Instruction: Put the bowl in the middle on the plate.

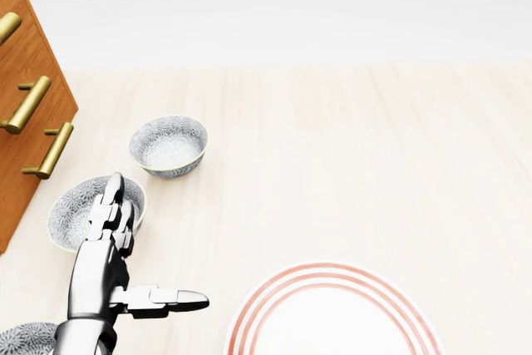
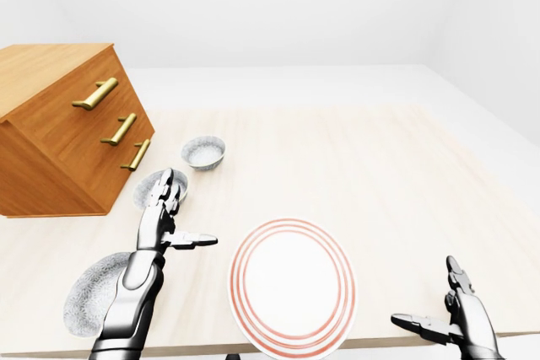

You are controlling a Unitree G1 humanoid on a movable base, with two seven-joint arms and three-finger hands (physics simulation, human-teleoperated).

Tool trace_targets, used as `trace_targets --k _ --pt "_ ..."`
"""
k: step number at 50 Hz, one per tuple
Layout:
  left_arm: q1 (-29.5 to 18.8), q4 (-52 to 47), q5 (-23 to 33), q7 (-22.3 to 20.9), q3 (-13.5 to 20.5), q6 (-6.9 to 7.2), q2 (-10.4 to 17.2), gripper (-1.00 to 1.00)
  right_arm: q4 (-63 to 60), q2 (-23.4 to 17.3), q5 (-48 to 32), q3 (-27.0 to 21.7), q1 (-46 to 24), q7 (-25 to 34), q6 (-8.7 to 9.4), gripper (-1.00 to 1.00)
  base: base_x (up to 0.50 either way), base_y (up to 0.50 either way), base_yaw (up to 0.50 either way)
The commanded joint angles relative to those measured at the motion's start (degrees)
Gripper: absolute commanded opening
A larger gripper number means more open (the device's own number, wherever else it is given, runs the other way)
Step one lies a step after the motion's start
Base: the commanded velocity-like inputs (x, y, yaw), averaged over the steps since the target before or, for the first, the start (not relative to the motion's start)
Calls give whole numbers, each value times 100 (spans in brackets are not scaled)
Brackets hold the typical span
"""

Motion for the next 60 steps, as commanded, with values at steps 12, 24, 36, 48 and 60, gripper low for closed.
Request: trace_targets --k 12,24,36,48,60 --pt "3 -43 75 22 -28 -29 -2 100 293 52 112 243 -632 85 0 100 1 0 0" --pt "-240 -169 522 258 33 -338 101 100 285 72 96 249 -597 108 0 100 0 0 0" --pt "-964 -396 1281 94 240 -221 451 100 210 109 75 239 -563 153 0 100 0 0 0" --pt "-1617 -108 1688 67 530 -211 872 100 378 58 -9 303 -603 52 0 100 0 0 0" --pt "-1565 -686 2879 -586 593 5 1122 100 445 33 -83 342 -597 -42 0 100 0 0 0"
